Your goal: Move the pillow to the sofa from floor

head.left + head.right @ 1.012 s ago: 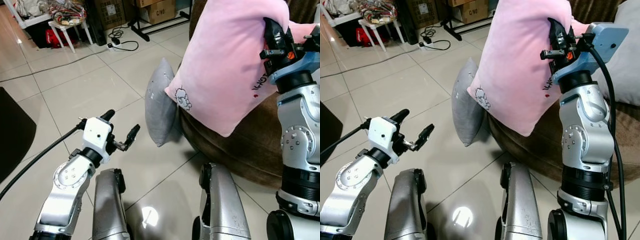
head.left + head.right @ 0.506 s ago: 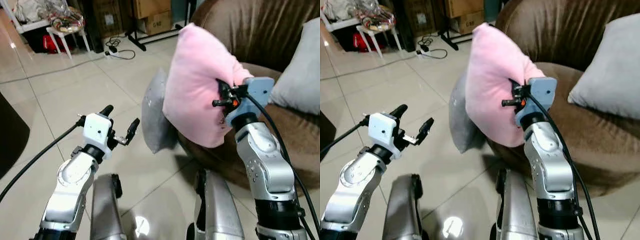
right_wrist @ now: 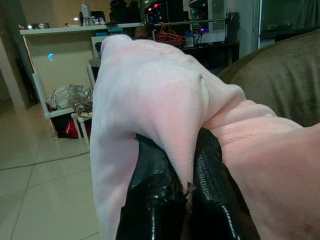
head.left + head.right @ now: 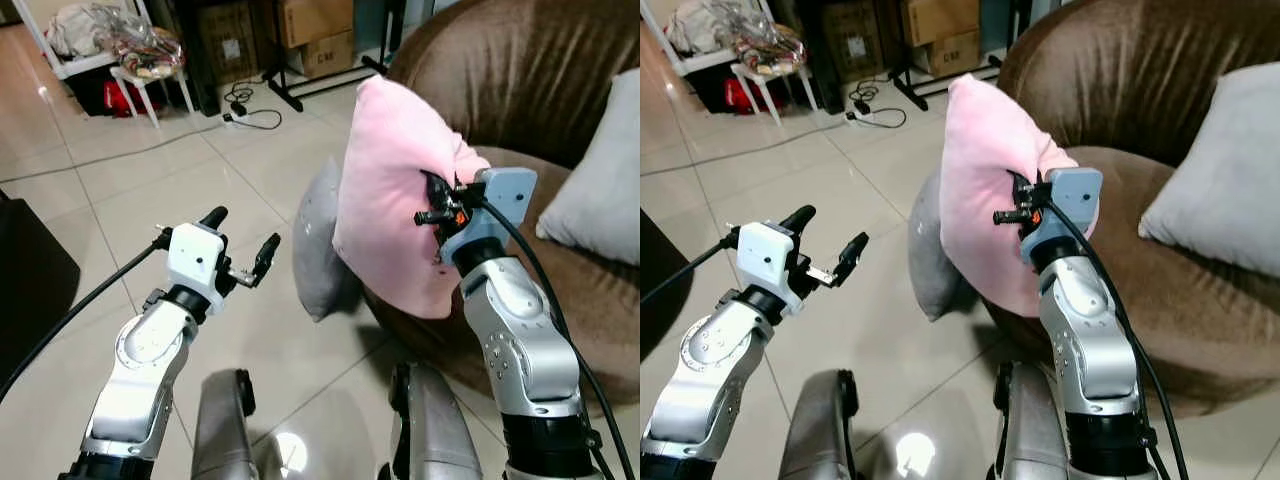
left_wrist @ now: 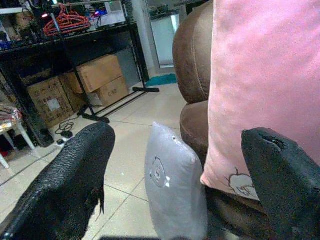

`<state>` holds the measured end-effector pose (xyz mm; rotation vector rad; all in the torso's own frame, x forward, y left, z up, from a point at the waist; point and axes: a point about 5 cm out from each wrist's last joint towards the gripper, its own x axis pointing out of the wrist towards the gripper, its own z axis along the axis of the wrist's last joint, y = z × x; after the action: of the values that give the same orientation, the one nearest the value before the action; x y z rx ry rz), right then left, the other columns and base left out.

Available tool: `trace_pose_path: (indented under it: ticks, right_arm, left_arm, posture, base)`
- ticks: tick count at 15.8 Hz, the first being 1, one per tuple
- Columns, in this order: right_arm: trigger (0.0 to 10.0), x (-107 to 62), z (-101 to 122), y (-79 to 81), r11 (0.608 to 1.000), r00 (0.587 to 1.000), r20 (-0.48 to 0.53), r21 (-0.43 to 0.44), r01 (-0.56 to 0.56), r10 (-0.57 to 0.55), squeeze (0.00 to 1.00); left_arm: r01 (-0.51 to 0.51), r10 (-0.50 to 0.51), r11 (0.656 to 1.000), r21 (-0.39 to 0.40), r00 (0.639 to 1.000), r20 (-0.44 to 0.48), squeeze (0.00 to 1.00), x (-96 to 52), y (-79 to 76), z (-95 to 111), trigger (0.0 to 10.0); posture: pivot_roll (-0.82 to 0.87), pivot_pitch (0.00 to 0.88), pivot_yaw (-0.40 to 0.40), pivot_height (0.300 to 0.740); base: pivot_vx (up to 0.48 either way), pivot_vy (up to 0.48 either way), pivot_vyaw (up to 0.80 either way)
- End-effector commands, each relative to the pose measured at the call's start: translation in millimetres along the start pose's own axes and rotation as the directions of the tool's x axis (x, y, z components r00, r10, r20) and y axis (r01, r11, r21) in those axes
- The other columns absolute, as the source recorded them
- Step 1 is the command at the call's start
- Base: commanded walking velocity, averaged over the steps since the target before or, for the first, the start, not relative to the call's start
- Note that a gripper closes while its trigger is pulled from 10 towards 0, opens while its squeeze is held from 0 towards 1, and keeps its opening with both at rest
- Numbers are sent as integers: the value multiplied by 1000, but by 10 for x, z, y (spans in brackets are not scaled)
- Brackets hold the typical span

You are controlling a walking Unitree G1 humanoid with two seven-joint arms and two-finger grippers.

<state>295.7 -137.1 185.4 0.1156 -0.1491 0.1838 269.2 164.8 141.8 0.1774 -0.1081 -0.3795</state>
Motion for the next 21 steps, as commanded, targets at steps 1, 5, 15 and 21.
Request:
trace_pose_path:
  ticks: [1,5,15,21]
  right_arm:
    - [10000,-24,89,8,1000,999,50,2,-1,1,0]
    - [10000,-29,76,-17,1000,999,41,-10,13,-13,0]
    - [10000,-75,-82,-36,999,999,-26,11,46,-46,0]
    - [10000,-101,-155,-102,996,995,-56,14,85,-84,0]
  left_arm:
    - [-1,1,1000,11,1000,3,0,18,3,7,10000]
    - [3,-3,1000,9,1000,5,0,34,-8,8,10000]
    - [-7,7,1000,11,1000,-3,0,34,-14,-8,10000]
    - [-24,24,1000,10,1000,-7,0,45,-15,-18,10000]
  posture:
    - [-101,0,38,562]
    - [-102,0,40,607]
    - [-102,0,39,682]
    - [-103,0,36,722]
  base:
    - [0,0,0]
    - [0,0,0]
    - [0,0,0]
    - [0,0,0]
